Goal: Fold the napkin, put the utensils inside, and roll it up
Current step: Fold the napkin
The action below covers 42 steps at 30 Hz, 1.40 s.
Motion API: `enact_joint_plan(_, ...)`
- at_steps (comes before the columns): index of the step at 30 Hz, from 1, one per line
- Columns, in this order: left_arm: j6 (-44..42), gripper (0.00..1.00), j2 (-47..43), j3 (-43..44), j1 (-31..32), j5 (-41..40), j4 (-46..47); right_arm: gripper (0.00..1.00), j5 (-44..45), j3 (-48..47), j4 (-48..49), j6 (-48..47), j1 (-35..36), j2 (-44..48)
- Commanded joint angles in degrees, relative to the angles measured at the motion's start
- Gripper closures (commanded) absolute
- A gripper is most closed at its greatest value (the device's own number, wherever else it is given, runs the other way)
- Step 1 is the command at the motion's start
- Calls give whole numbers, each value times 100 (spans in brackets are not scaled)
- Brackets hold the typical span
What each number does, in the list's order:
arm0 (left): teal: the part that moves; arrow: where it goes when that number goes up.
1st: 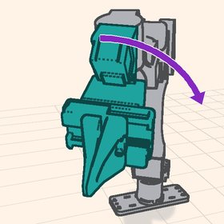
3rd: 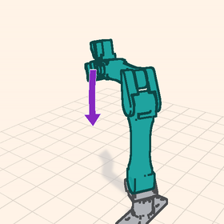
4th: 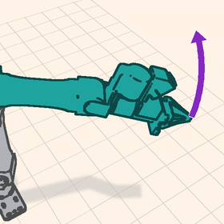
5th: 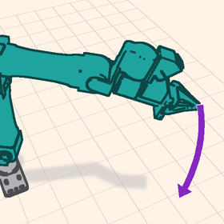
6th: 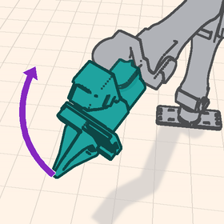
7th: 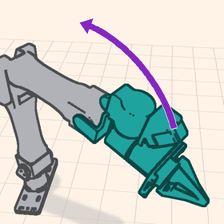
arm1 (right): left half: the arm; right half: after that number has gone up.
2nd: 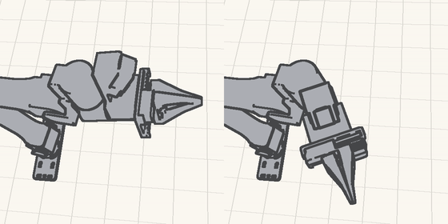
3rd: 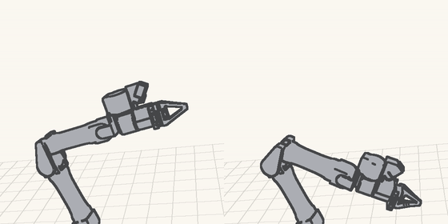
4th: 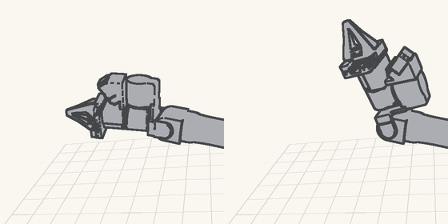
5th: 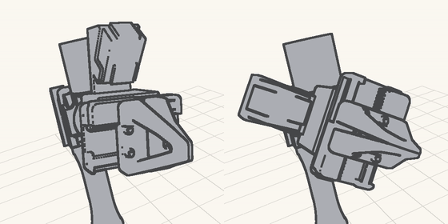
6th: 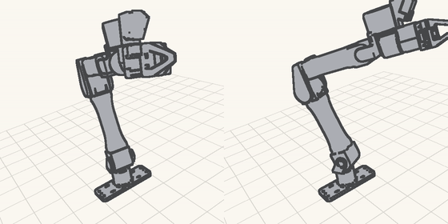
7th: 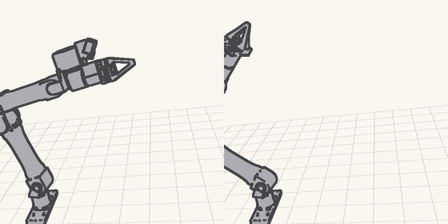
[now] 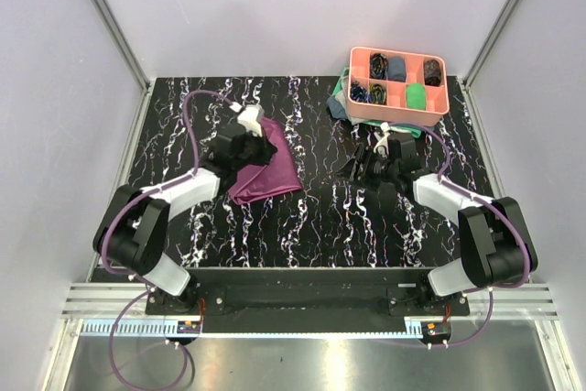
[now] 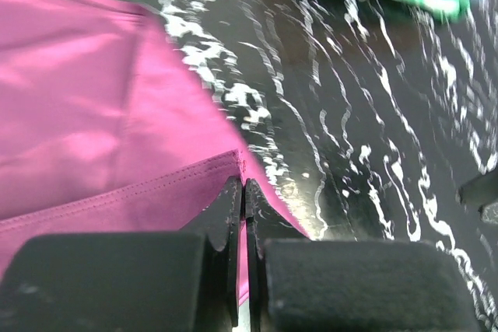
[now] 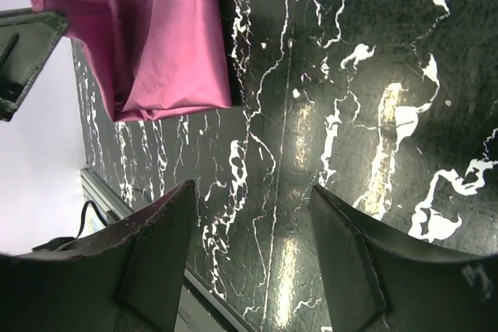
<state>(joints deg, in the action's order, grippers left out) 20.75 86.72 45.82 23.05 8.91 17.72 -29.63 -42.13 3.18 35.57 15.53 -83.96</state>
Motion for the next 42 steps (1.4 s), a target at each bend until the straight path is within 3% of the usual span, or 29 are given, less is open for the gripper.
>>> enact_joint_plan(1,-748,100,416,576,472,155,-154,31,-17,73,86,-68,-32,179)
enact_joint_plan(8,-1380,100,995,989,1157,-214,-690,31,-25,117,86,-33,-32,222)
enact_joint_plan(19,-1574,100,1269,981,1422,-1206,-743,31,-43,214,95,2,-41,284)
enact_joint_plan(29,-1689,100,1339,946,1580,-1101,-839,32,-43,170,95,11,-32,162)
enact_joint_plan(30,-1671,98,1339,946,1580,-1102,-892,31,-61,153,95,11,-32,144)
enact_joint_plan(31,-1654,86,1339,963,1580,-1076,-936,31,-69,109,86,2,-32,109)
enact_joint_plan(33,-1592,78,1287,937,1580,-944,-1033,31,-78,65,78,-6,-32,38)
enact_joint_plan(34,-1557,64,1191,876,1589,-926,-1025,31,-96,12,77,-15,-32,3)
enact_joint_plan(36,-1452,50,1058,797,1615,-926,-1024,31,-131,-41,86,-42,-33,-85)
enact_joint_plan(37,-1408,37,901,692,1615,-952,-1024,31,-131,-102,86,-59,-32,-172)
enact_joint_plan(42,-986,15,41,297,1615,-1153,-1033,31,-254,-453,95,-147,-24,-506)
